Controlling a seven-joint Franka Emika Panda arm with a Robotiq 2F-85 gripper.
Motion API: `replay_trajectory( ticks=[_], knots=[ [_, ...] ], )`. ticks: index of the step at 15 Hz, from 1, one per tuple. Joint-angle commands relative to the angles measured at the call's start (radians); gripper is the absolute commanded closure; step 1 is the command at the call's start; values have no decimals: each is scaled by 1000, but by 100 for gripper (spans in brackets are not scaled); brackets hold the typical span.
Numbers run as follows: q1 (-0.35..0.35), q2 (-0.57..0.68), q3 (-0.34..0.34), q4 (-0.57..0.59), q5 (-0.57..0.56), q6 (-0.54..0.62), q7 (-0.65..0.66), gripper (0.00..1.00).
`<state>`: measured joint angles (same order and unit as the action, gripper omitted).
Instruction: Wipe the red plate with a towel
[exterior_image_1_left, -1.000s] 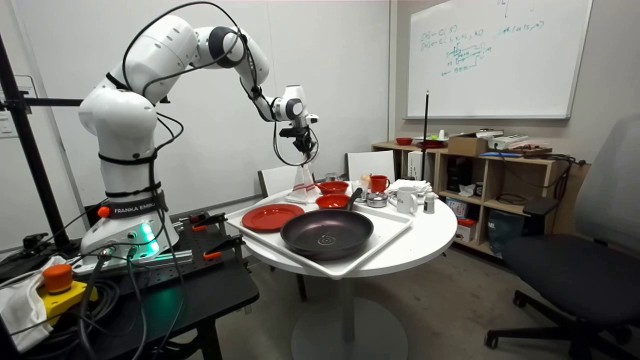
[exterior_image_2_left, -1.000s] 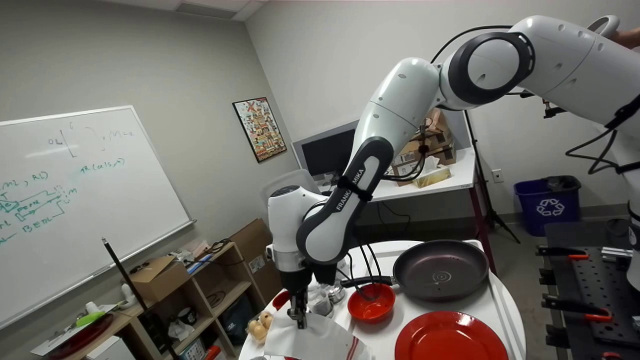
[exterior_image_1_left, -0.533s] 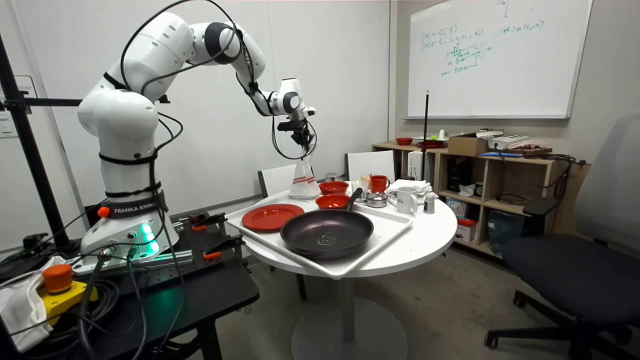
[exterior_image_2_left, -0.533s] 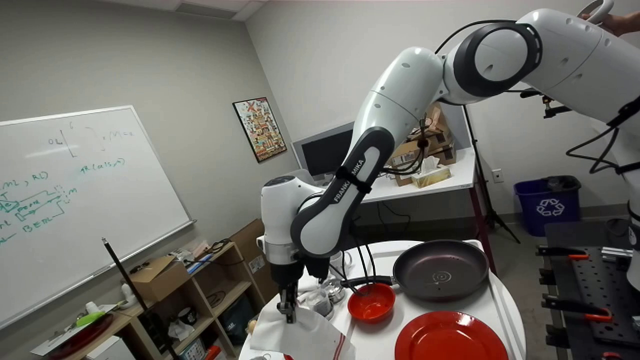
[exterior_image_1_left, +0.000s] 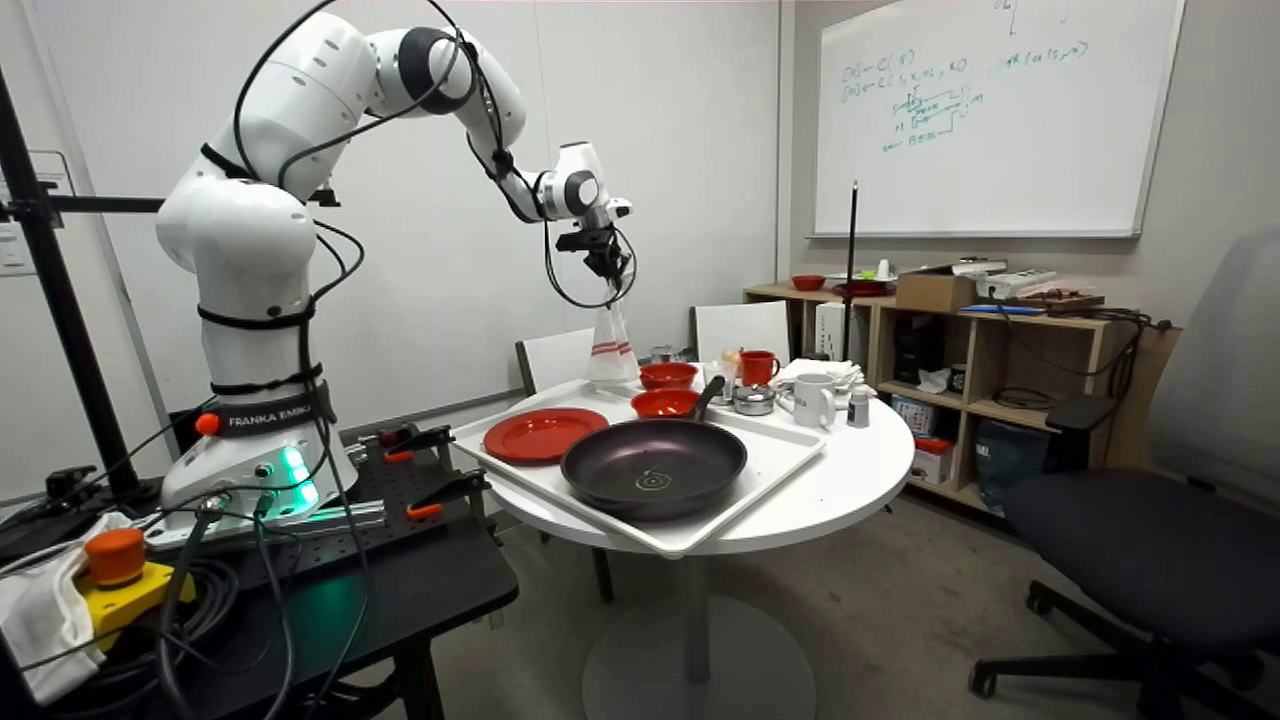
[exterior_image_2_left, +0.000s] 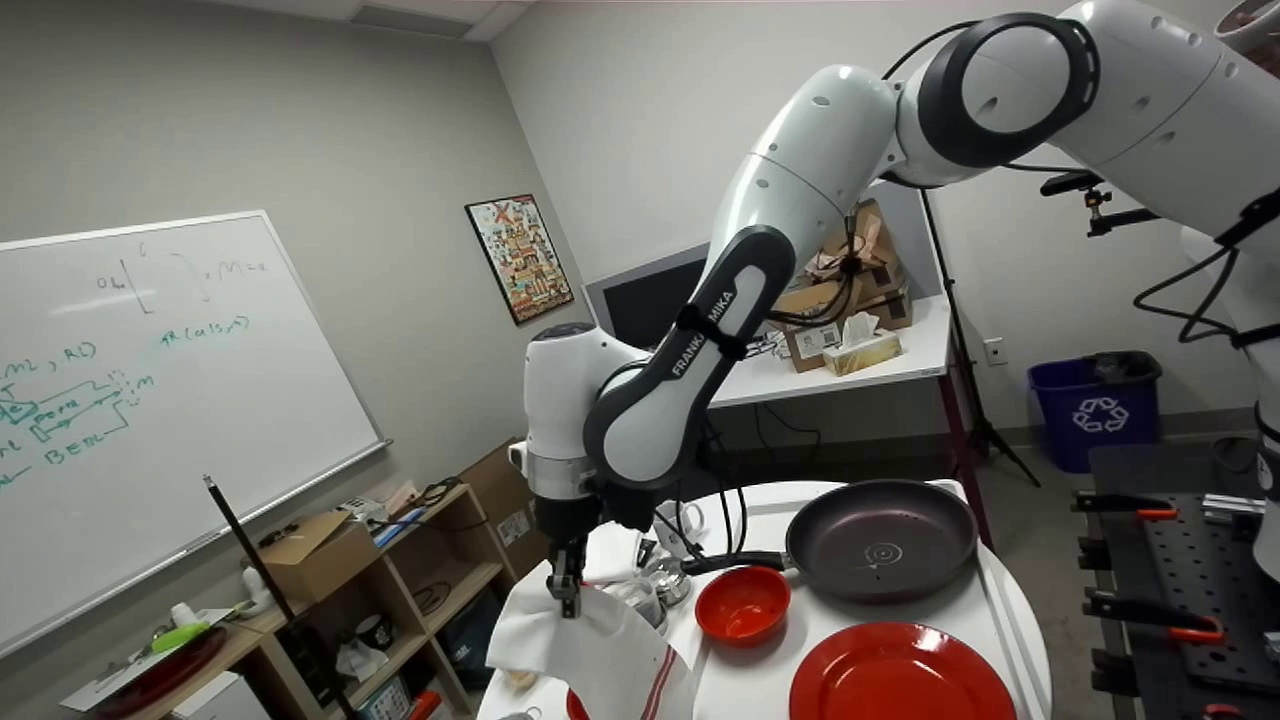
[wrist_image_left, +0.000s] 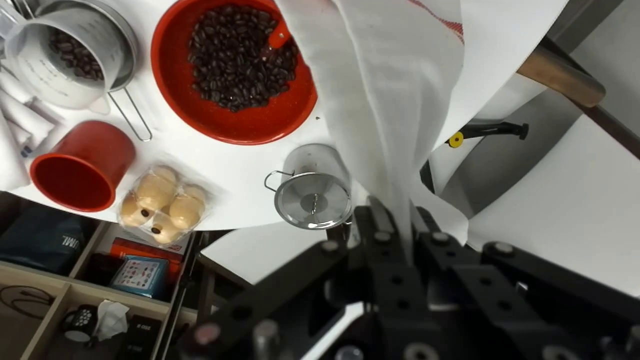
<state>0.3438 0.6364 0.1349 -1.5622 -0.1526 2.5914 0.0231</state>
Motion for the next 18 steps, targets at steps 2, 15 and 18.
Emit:
replay_trajectory(
  ticks=[2, 15, 18],
  knots=[
    [-29, -23, 17, -149, -27, 119, -105, 93],
    [-208, 14, 159, -419, 24, 156, -370, 93],
    [-245, 50, 170, -352, 62, 29, -374, 93]
  ],
)
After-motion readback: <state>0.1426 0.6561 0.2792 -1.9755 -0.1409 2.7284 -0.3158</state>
